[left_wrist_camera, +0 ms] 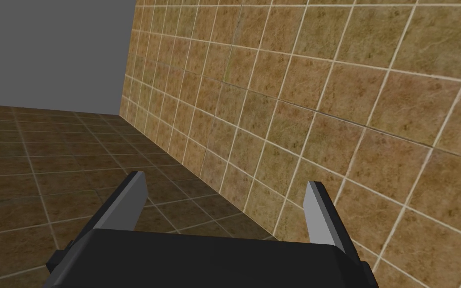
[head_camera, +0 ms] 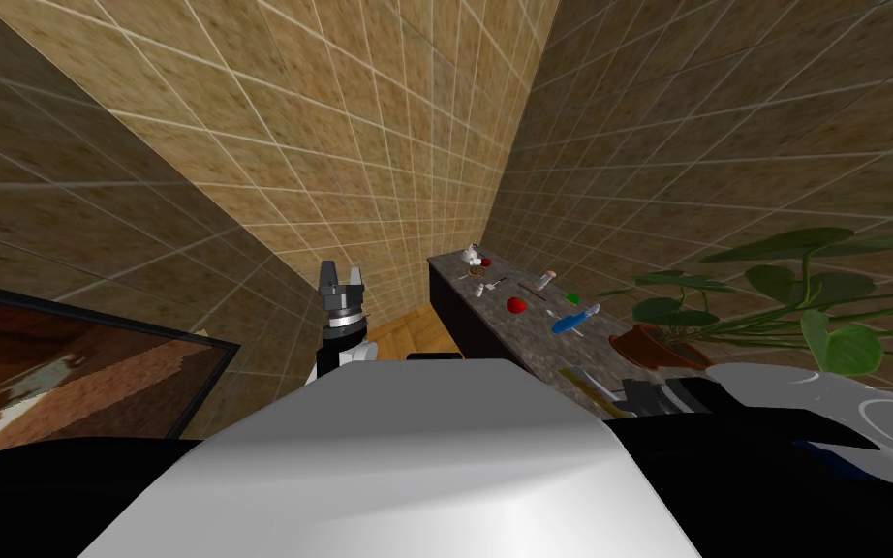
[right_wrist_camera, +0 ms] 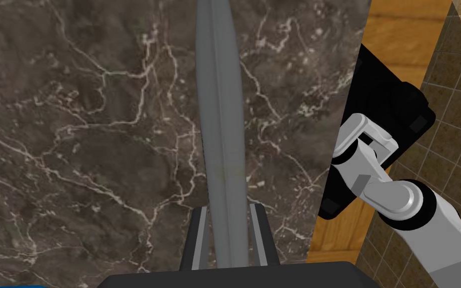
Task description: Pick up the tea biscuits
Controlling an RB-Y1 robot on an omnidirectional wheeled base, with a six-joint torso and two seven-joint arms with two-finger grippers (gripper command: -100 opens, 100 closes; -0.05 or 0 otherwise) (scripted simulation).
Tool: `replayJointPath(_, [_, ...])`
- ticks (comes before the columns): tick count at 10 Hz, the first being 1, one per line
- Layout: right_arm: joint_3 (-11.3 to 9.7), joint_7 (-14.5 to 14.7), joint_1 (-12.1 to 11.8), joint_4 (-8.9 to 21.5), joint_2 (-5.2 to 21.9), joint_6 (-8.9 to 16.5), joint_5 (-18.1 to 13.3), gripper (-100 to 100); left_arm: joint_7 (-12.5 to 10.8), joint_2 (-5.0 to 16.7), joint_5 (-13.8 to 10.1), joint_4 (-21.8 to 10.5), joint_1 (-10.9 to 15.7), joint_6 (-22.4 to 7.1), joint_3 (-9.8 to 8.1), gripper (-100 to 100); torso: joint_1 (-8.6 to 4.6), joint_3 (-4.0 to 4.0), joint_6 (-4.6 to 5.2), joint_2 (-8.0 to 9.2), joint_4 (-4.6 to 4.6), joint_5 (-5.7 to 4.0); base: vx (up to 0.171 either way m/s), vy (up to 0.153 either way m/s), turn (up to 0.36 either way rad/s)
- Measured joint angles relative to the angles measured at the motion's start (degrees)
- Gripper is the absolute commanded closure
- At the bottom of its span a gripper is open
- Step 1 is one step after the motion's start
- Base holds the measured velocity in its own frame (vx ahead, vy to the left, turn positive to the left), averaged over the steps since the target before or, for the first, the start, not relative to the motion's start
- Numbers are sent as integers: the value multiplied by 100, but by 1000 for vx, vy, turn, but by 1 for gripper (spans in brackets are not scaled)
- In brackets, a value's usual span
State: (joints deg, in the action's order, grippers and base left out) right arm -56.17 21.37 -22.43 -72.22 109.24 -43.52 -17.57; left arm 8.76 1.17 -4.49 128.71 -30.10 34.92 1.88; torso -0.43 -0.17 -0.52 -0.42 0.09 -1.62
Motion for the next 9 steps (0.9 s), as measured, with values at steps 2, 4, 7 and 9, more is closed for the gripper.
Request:
replayJointPath(2, [-356,-45,341,-274,224,125,22,100,0,0,0,0,0,0,0,0,0,3,6,5,2,5,1,-20,-40])
replayJointPath(4, [-707,-79,688,-315,251,151,5,100,0,0,0,0,0,0,0,0,7,2,3,3,1,7,1,-2,9])
replayJointPath(7, [-1122,-185,1177,-558,453,255,-35,100,0,0,0,0,0,0,0,0,8,4,8,6,3,13,2,-21,-70])
replayJointPath(9, [-1464,-181,1520,-620,495,294,-11,100,0,0,0,0,0,0,0,0,16,4,6,5,3,15,-1,-12,-54])
